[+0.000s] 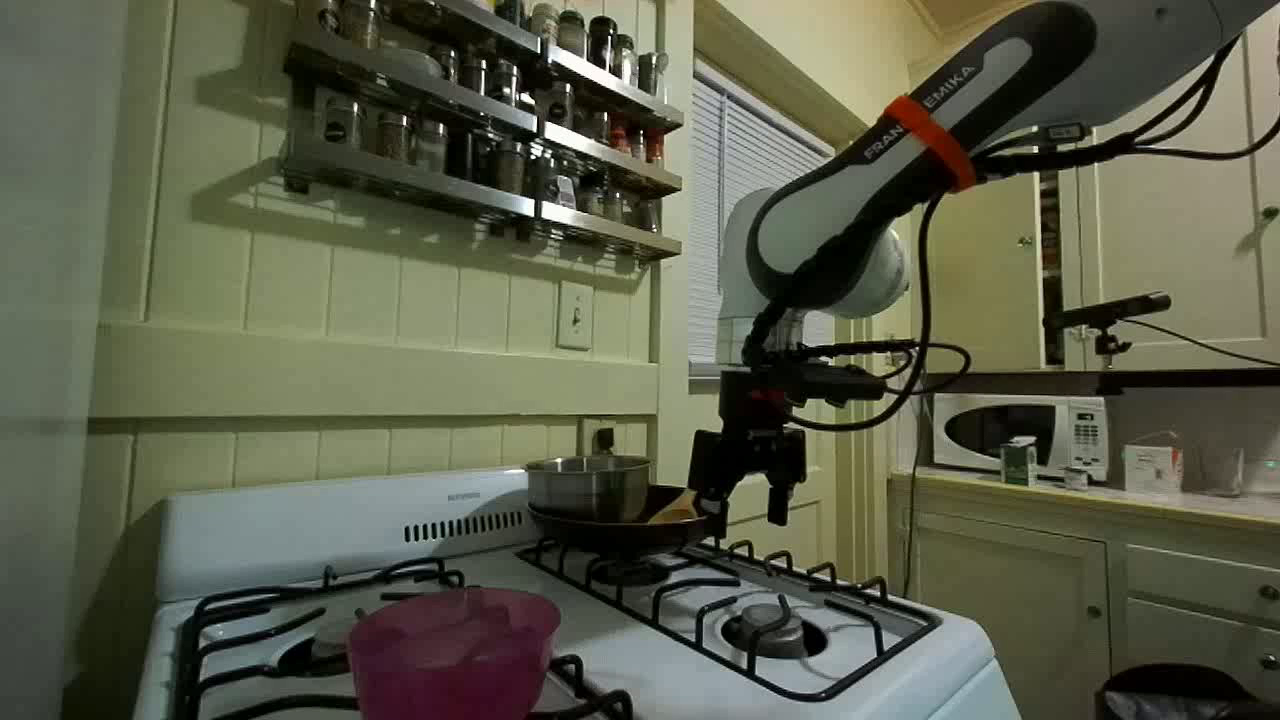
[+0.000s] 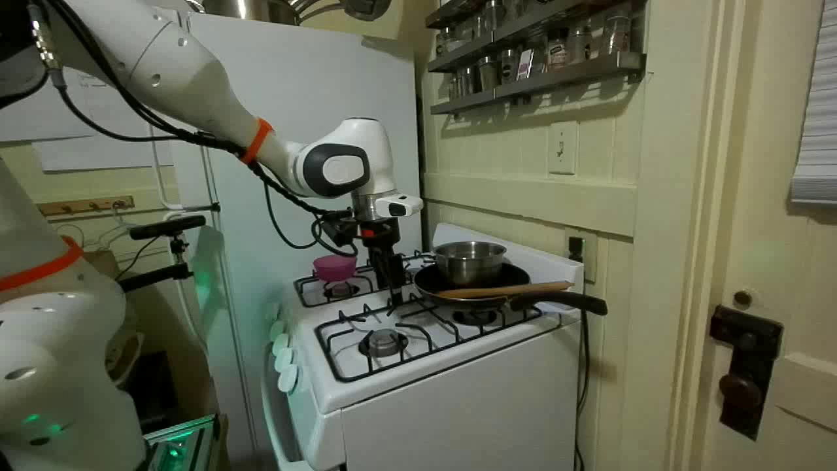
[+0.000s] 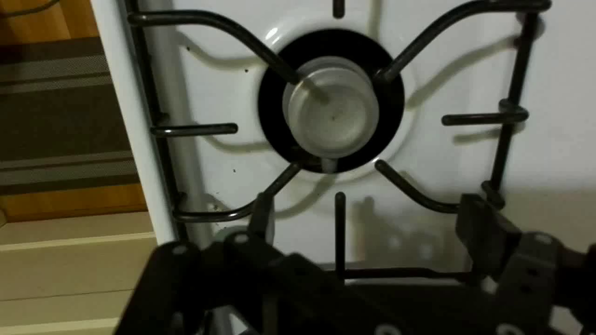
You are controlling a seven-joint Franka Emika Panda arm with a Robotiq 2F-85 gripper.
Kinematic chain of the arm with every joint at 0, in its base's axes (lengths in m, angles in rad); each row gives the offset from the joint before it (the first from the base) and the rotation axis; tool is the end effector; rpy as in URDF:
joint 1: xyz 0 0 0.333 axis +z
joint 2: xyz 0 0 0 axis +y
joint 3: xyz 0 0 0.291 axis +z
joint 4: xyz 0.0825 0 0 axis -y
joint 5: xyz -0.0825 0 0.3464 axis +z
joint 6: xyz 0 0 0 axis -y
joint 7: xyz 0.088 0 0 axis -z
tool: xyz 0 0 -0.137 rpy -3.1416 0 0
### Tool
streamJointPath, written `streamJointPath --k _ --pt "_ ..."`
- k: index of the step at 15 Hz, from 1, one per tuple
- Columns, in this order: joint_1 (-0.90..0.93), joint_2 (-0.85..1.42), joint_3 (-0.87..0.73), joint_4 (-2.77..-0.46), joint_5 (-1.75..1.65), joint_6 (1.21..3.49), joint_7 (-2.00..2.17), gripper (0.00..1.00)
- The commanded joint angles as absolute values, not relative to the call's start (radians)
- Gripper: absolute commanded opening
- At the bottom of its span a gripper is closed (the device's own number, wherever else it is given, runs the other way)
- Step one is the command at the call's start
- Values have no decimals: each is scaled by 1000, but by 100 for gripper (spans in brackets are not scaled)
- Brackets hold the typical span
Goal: Move the silver bowl to the left
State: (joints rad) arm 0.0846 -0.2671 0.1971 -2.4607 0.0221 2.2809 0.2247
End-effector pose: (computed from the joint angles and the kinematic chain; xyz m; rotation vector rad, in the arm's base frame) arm 0.4150 0.1201 0.3694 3.1251 0.0603 0.1386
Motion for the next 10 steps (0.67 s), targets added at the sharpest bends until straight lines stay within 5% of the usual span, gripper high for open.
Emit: streamJointPath --k 1,10 --pt "96 -267 186 -2460 18 2279 227 100" --pt "81 -248 170 -2356 71 2305 325 100"
